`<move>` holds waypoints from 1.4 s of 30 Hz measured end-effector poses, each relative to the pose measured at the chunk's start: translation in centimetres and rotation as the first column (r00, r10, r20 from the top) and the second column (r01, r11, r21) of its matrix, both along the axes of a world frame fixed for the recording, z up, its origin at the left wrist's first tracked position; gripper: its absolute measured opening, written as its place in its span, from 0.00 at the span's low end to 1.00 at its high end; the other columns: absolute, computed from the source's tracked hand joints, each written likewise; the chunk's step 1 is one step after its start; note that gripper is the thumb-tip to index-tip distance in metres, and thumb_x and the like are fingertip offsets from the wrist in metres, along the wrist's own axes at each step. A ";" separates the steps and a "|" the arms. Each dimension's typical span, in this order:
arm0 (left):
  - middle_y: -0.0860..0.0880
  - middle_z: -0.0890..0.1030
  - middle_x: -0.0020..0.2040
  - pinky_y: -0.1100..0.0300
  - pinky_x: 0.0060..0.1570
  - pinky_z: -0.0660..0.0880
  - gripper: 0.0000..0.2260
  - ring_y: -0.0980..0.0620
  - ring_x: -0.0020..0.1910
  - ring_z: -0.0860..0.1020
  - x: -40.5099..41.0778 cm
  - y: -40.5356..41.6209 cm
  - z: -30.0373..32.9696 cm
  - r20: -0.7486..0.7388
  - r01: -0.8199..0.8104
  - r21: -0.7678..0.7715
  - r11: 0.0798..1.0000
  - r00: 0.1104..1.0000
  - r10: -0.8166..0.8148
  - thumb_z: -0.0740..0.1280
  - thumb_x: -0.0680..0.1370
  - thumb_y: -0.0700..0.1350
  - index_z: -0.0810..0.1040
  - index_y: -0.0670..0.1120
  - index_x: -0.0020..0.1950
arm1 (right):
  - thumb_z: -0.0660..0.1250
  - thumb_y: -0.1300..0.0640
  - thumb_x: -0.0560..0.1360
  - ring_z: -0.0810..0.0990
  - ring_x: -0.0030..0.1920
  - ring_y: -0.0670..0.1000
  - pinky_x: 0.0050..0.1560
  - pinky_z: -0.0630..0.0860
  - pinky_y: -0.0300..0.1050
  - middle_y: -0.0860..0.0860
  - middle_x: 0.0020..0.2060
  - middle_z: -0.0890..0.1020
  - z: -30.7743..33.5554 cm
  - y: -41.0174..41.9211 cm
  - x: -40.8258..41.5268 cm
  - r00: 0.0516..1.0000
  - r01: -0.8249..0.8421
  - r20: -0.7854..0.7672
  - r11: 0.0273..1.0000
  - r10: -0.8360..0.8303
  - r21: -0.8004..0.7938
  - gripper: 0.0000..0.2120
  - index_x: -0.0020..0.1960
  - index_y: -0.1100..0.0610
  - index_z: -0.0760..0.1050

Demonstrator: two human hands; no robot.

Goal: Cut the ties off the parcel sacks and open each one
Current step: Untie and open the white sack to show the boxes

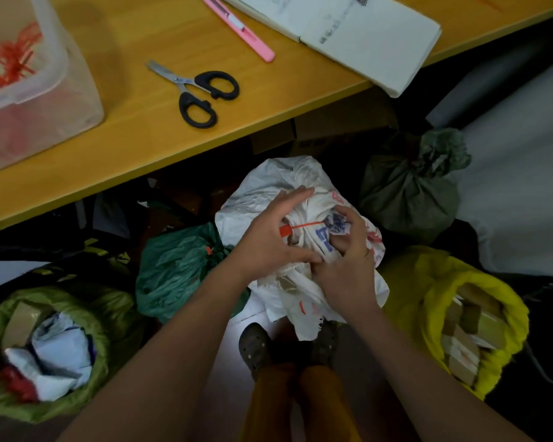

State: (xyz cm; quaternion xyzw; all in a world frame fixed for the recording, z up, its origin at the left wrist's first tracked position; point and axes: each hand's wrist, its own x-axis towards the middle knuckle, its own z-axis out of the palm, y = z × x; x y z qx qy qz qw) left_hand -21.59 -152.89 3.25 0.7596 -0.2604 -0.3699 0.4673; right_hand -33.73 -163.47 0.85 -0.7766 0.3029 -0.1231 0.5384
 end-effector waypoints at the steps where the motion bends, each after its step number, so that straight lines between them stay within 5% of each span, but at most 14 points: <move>1: 0.60 0.62 0.75 0.78 0.63 0.59 0.43 0.78 0.67 0.55 0.1 0.0 -0.1 -0.021 -0.003 -0.018 1.000 1.000 0.003 0.81 0.63 0.45 0.65 0.58 0.74 | 0.75 0.66 0.67 0.81 0.42 0.35 0.39 0.70 0.24 0.41 0.38 0.84 0.1 -0.2 0.0 1.000 0.000 0.006 1.000 0.000 0.019 0.36 0.68 0.48 0.64; 4: 0.66 0.64 0.71 0.72 0.65 0.64 0.41 0.73 0.69 0.60 0.4 0.2 -0.3 -0.089 -0.014 -0.045 0.999 0.996 0.010 0.80 0.65 0.43 0.65 0.63 0.71 | 0.75 0.64 0.67 0.81 0.42 0.35 0.40 0.71 0.24 0.39 0.38 0.84 0.5 -0.3 0.0 1.000 0.002 0.009 0.997 -0.002 0.074 0.35 0.68 0.46 0.64; 9: 0.58 0.68 0.72 0.54 0.68 0.69 0.36 0.59 0.70 0.68 1.4 0.8 -0.5 -0.263 -0.028 -0.085 0.996 0.965 0.005 0.79 0.66 0.43 0.69 0.62 0.69 | 0.76 0.62 0.68 0.83 0.41 0.39 0.39 0.74 0.28 0.40 0.40 0.85 1.2 -0.6 0.2 1.000 -0.014 0.006 0.981 0.013 0.192 0.34 0.66 0.42 0.65; 15: 0.59 0.70 0.70 0.56 0.68 0.69 0.30 0.61 0.68 0.69 2.4 1.0 -1.0 -0.264 -0.026 -0.067 0.997 0.964 0.008 0.74 0.71 0.41 0.69 0.64 0.67 | 0.73 0.68 0.70 0.85 0.46 0.48 0.45 0.81 0.46 0.45 0.47 0.85 2.2 -1.3 0.4 0.992 -0.119 0.012 0.937 0.122 0.328 0.37 0.70 0.43 0.62; 20: 0.57 0.73 0.68 0.62 0.64 0.71 0.28 0.59 0.66 0.72 2.7 1.4 -0.9 -0.268 -0.038 -0.052 0.998 0.963 0.023 0.72 0.74 0.40 0.69 0.62 0.69 | 0.69 0.68 0.74 0.81 0.59 0.51 0.59 0.78 0.55 0.54 0.68 0.75 2.7 -2.3 0.7 0.956 -0.283 0.046 0.868 0.290 0.408 0.46 0.75 0.34 0.49; 24: 0.56 0.76 0.64 0.68 0.56 0.73 0.27 0.63 0.58 0.77 2.3 1.5 -1.0 -0.296 -0.077 -0.063 0.995 0.954 0.055 0.70 0.74 0.36 0.71 0.57 0.68 | 0.70 0.67 0.74 0.83 0.56 0.47 0.55 0.80 0.47 0.48 0.57 0.83 1.8 -2.6 0.7 0.938 -0.307 -0.022 0.860 0.346 0.408 0.47 0.75 0.32 0.49; 29: 0.47 0.81 0.53 0.64 0.52 0.76 0.21 0.57 0.52 0.80 1.5 2.0 -1.6 -0.355 -0.192 -0.047 0.980 0.920 0.163 0.67 0.76 0.32 0.74 0.46 0.67 | 0.75 0.68 0.68 0.80 0.47 0.32 0.45 0.73 0.24 0.41 0.45 0.83 0.5 -1.6 1.4 0.963 -0.208 -0.115 0.944 0.243 0.256 0.34 0.70 0.50 0.68; 32: 0.46 0.83 0.51 0.65 0.49 0.77 0.18 0.56 0.50 0.81 1.2 2.3 -1.6 -0.355 -0.254 -0.059 0.966 0.909 0.217 0.67 0.76 0.33 0.76 0.46 0.63 | 0.75 0.70 0.66 0.80 0.39 0.31 0.38 0.73 0.25 0.41 0.42 0.81 -0.2 -1.3 2.2 0.972 -0.132 -0.160 0.959 0.175 0.250 0.26 0.59 0.53 0.73; 35: 0.57 0.83 0.45 0.68 0.44 0.76 0.19 0.62 0.47 0.81 1.0 2.2 -1.4 -0.354 -0.267 -0.075 0.961 0.908 0.224 0.69 0.75 0.35 0.76 0.51 0.62 | 0.76 0.68 0.65 0.79 0.36 0.34 0.38 0.74 0.26 0.46 0.41 0.83 -0.8 -1.4 2.9 0.967 -0.119 -0.199 0.970 0.162 0.212 0.22 0.57 0.59 0.76; 39: 0.55 0.80 0.59 0.67 0.50 0.76 0.33 0.60 0.57 0.78 1.0 2.4 -1.6 -0.411 -0.194 -0.064 0.979 0.899 0.151 0.77 0.67 0.35 0.72 0.56 0.67 | 0.79 0.64 0.63 0.80 0.34 0.33 0.34 0.72 0.26 0.39 0.36 0.81 -0.8 -1.8 3.3 0.962 -0.126 -0.221 0.977 0.163 0.172 0.22 0.52 0.55 0.74; 42: 0.57 0.78 0.58 0.67 0.51 0.76 0.35 0.64 0.56 0.78 1.0 2.6 -1.7 -0.379 -0.145 -0.004 0.989 0.916 0.133 0.77 0.67 0.36 0.70 0.56 0.69 | 0.79 0.67 0.62 0.80 0.34 0.31 0.33 0.72 0.25 0.34 0.29 0.80 -0.8 -1.7 3.0 0.960 -0.124 -0.221 0.968 0.173 0.218 0.24 0.49 0.50 0.71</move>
